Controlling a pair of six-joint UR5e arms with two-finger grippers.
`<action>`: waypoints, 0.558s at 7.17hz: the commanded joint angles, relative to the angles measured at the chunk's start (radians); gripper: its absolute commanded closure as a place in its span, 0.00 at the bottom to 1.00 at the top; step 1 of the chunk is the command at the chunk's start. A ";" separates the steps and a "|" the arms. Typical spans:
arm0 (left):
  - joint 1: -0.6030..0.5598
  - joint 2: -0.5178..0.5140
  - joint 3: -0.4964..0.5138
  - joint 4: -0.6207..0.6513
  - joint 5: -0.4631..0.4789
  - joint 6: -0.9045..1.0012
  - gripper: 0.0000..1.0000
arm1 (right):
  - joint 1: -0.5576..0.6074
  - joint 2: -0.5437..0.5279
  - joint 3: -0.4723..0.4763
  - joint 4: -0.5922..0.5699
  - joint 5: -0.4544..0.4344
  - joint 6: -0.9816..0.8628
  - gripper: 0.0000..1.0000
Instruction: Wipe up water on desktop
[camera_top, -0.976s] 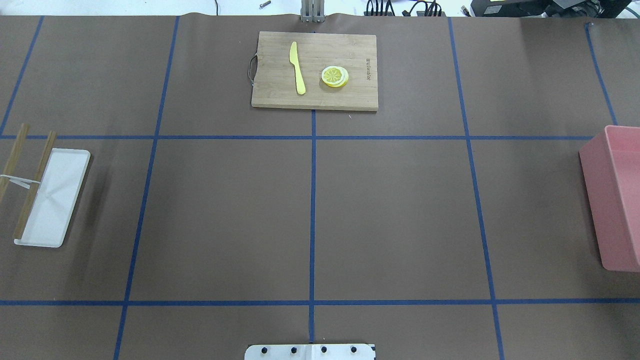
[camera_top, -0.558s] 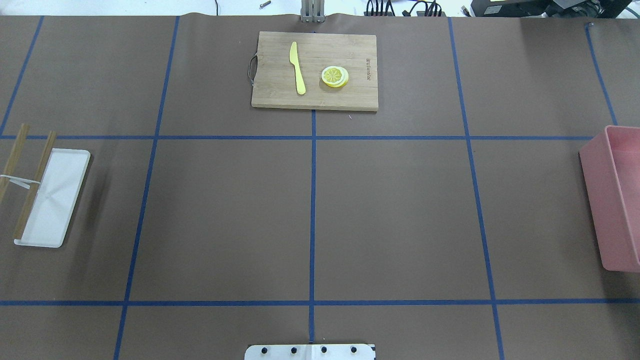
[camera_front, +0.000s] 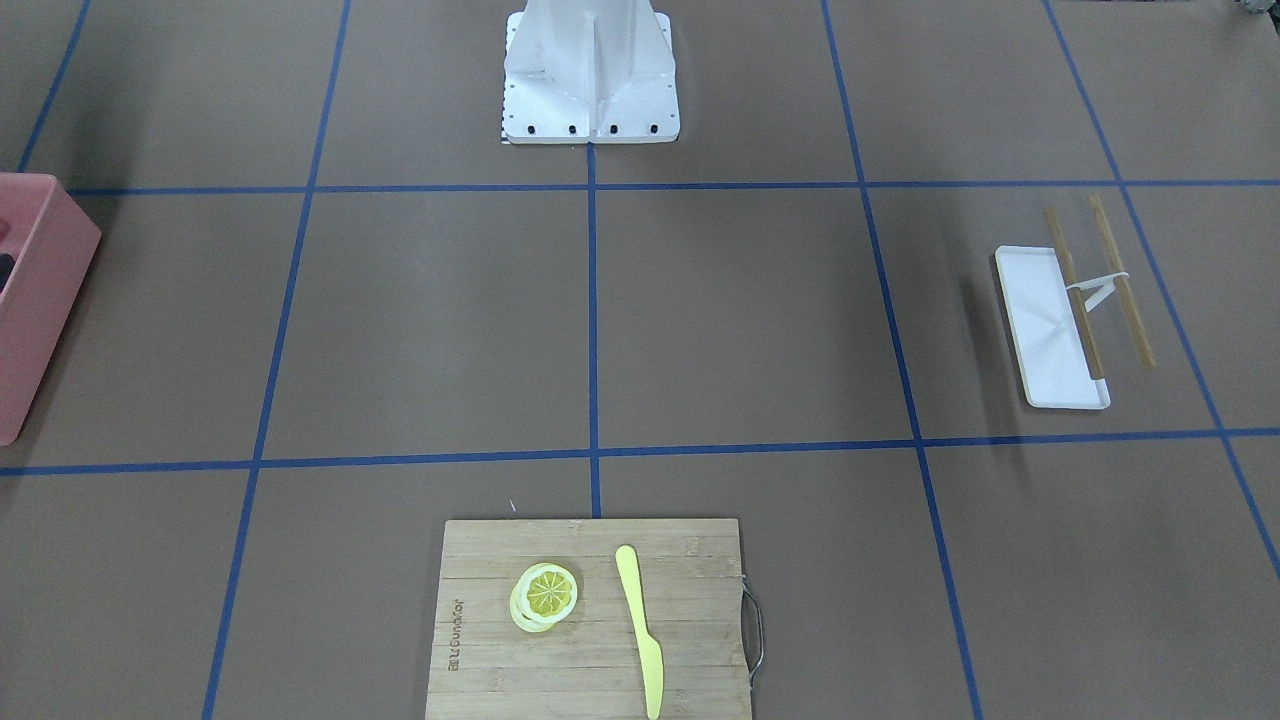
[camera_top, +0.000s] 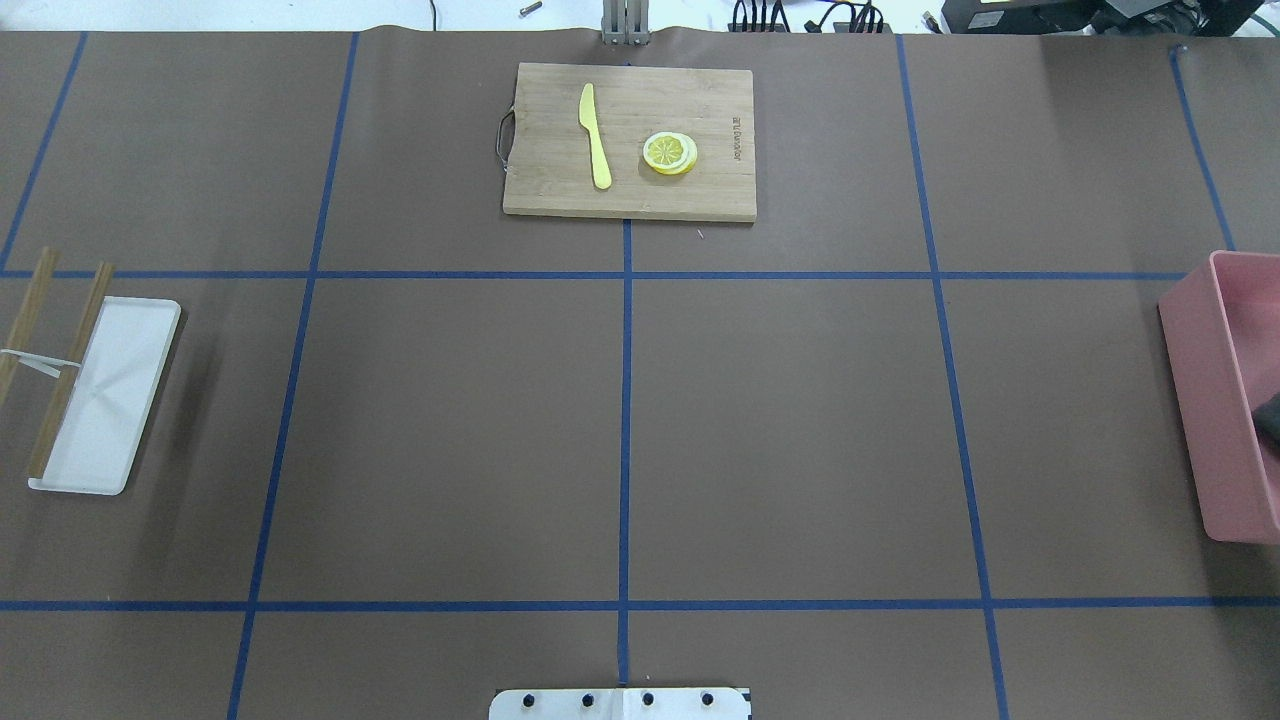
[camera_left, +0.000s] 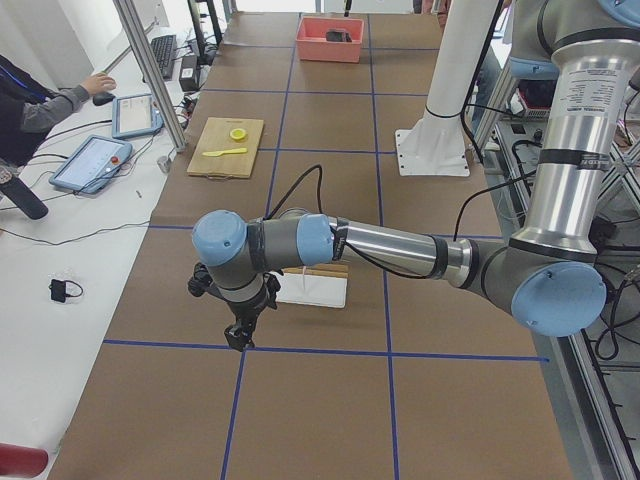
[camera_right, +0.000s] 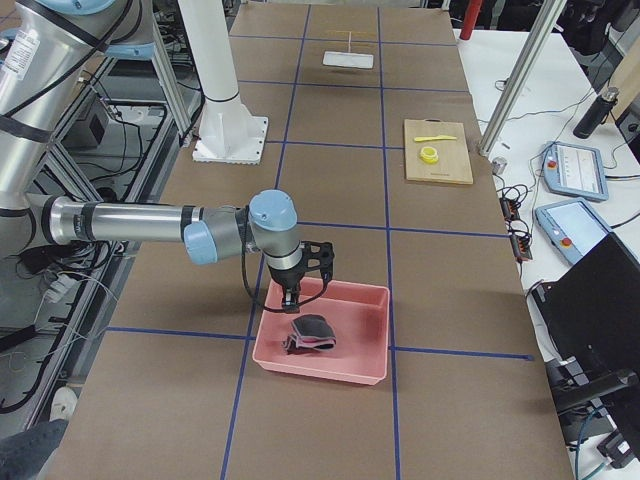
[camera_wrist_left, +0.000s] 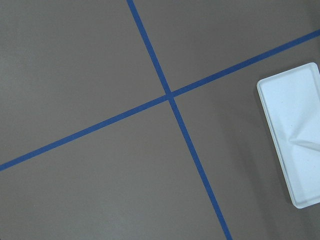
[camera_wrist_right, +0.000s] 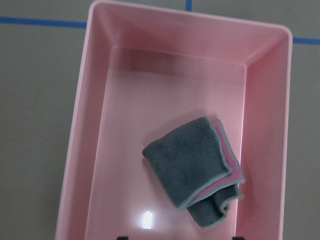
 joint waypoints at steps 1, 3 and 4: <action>0.000 0.001 0.001 0.000 0.000 0.001 0.01 | 0.074 0.004 -0.005 0.002 0.007 -0.011 0.00; 0.000 0.003 0.007 0.000 0.000 0.002 0.01 | 0.074 0.036 -0.057 0.013 0.024 -0.007 0.00; 0.000 0.003 0.010 0.000 0.000 0.002 0.01 | 0.080 0.066 -0.053 0.013 0.100 -0.008 0.00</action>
